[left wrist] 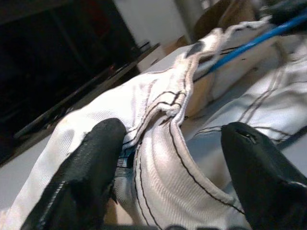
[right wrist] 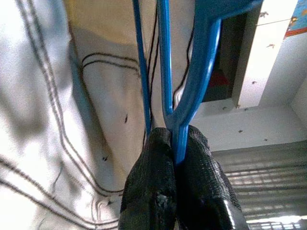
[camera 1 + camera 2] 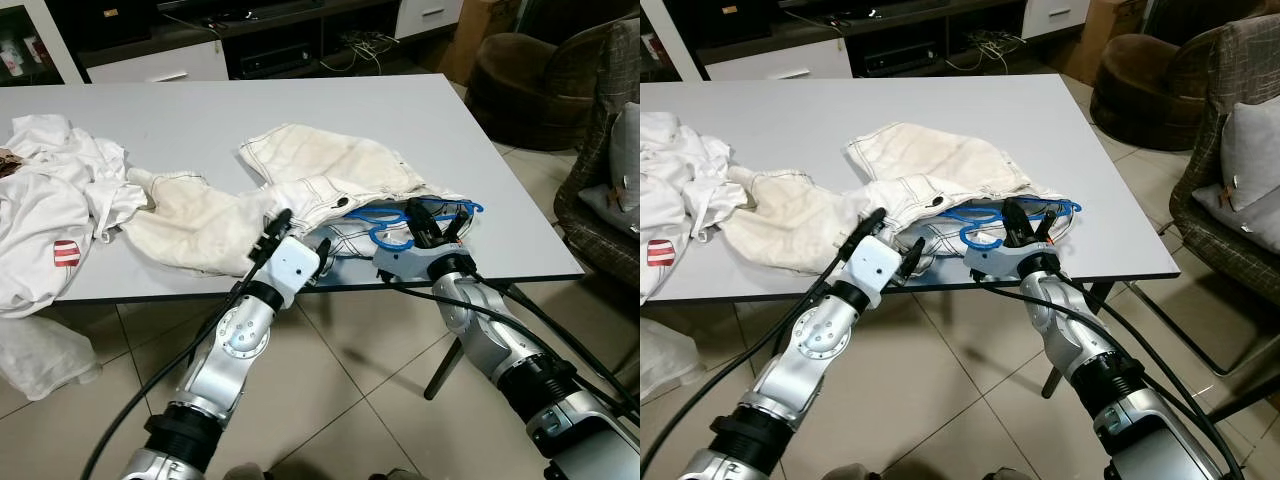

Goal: Hang hanger

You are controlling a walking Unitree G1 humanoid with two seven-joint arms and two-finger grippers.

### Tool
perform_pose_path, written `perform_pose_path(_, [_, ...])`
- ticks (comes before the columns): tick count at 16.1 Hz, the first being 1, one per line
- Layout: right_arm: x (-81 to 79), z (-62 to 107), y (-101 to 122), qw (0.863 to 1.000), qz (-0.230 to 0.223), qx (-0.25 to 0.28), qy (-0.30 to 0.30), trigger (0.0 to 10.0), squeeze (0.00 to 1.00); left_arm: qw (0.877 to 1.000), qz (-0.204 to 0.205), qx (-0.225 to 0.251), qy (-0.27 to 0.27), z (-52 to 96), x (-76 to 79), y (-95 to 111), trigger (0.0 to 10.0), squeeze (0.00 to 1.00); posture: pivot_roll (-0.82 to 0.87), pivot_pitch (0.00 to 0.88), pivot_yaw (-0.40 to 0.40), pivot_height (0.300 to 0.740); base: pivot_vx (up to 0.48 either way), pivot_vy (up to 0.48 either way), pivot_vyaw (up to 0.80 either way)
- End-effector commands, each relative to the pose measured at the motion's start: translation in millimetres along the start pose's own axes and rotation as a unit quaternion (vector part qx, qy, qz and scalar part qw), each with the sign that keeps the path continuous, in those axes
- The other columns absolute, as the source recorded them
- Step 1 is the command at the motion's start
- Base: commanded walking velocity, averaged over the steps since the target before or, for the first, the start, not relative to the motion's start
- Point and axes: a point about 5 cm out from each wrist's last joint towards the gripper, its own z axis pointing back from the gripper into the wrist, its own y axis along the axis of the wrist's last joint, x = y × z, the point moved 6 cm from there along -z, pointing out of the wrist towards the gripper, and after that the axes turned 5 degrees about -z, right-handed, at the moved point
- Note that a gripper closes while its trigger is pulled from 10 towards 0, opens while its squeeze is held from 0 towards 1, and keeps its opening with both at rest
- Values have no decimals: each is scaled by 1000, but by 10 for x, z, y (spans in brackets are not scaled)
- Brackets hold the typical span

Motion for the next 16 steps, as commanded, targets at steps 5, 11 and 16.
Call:
perform_pose_path(5, [103,-2,219,998,15,51,-27,10000,0,994,-29,54,-91,-32,219,217,0,0,31,0,16,740,0,0,0])
perform_pose_path(11, [112,96,399,993,38,104,-44,10000,0,988,-15,69,-137,-143,268,298,0,0,26,0,11,740,0,0,0])
perform_pose_path(16, [44,182,547,991,25,127,-44,10000,0,988,11,71,-136,-258,292,339,0,0,12,0,11,740,0,0,0])
